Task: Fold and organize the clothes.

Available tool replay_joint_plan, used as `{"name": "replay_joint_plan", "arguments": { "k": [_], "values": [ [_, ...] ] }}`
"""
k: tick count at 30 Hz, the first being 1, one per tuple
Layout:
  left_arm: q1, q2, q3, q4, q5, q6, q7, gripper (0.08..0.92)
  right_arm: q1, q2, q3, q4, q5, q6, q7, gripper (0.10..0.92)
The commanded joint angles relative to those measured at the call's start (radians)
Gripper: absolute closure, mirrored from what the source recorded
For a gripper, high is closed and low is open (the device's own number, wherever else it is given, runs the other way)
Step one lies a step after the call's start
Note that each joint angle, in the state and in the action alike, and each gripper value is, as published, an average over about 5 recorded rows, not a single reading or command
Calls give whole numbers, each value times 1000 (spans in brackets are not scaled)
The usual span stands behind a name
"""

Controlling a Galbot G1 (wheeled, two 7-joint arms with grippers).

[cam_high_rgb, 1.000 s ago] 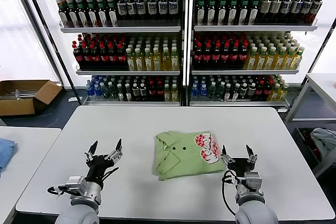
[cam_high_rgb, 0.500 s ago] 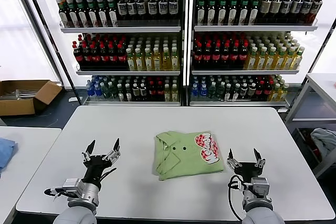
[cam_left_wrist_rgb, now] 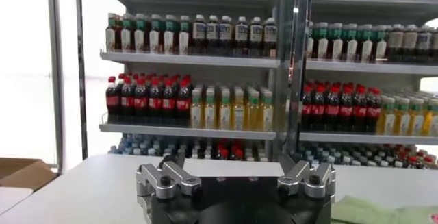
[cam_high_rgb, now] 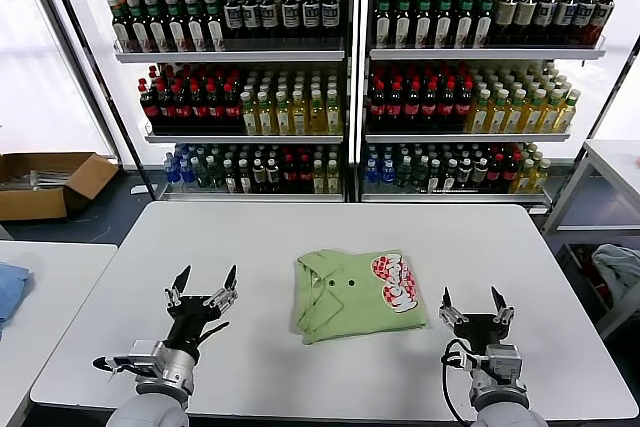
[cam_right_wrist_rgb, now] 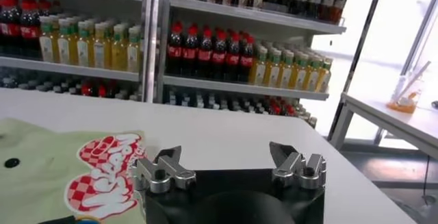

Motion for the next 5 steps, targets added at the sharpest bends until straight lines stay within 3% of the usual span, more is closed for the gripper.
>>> {"name": "replay_joint_plan", "arguments": {
  "k": [1,5],
  "values": [
    [-7,-3,13,14,14,2,6,177,-14,2,6,21,-12,2,-7,203],
    [-13,-4,19,20,11,4,-1,177,-15,6,5,25,-11,2,-11,203]
  ]
}}
